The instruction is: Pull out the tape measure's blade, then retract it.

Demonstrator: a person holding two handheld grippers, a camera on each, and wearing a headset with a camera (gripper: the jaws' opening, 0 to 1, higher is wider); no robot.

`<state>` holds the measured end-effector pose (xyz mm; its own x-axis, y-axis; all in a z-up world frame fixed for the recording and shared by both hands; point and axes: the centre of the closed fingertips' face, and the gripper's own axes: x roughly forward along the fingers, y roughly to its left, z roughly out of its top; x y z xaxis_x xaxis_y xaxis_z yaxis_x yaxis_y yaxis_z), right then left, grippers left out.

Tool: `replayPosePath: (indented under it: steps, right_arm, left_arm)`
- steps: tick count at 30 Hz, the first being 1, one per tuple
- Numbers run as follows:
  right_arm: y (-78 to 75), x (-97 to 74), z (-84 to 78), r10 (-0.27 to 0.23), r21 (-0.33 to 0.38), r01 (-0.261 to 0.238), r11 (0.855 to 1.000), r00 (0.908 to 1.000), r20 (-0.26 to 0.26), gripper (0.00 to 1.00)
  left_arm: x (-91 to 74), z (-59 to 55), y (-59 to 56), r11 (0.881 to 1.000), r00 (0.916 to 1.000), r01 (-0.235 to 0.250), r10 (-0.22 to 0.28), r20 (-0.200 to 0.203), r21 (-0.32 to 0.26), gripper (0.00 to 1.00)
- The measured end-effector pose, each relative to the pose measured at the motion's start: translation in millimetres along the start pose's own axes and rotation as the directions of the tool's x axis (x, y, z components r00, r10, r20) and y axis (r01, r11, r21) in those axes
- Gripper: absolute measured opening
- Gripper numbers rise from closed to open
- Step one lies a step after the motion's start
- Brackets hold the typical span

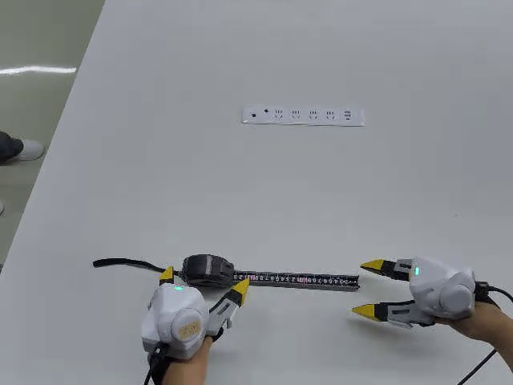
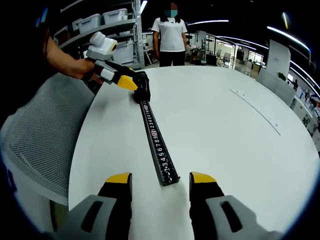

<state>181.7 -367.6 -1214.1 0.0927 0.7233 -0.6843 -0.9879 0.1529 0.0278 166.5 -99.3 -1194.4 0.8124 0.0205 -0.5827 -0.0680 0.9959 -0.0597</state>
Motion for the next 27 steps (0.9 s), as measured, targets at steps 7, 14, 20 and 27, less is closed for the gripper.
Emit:
replayPosePath:
  steps: [7, 14, 20, 27]
  right_arm:
    - [-5.9, 2.8, -1.2, 0.029, -0.037, -0.029, 0.999, 0.9996, -0.002, 0.37]
    - [-14.1, 6.7, -4.4, 0.047, -0.067, -0.047, 0.997, 0.9989, 0.000, 0.27]
    - [-15.5, 13.0, -9.4, 0.081, -0.078, -0.082, 0.994, 0.9966, -0.017, 0.26]
    - [-11.9, 18.6, -13.9, 0.110, -0.086, -0.112, 0.990, 0.9936, -0.023, 0.23]
  left_arm:
    - [5.2, -5.8, 6.1, 0.998, 0.9998, -0.019, 0.019, -0.002, -0.053, 0.82]
    - [8.7, -8.5, 5.8, 0.998, 0.9999, -0.015, 0.015, 0.001, -0.068, 0.81]
    - [10.6, -6.2, 2.6, 0.998, 1.0000, -0.009, 0.009, 0.002, -0.065, 0.81]
    - [11.7, -5.3, 3.2, 0.998, 0.9999, -0.013, 0.013, 0.006, -0.055, 0.79]
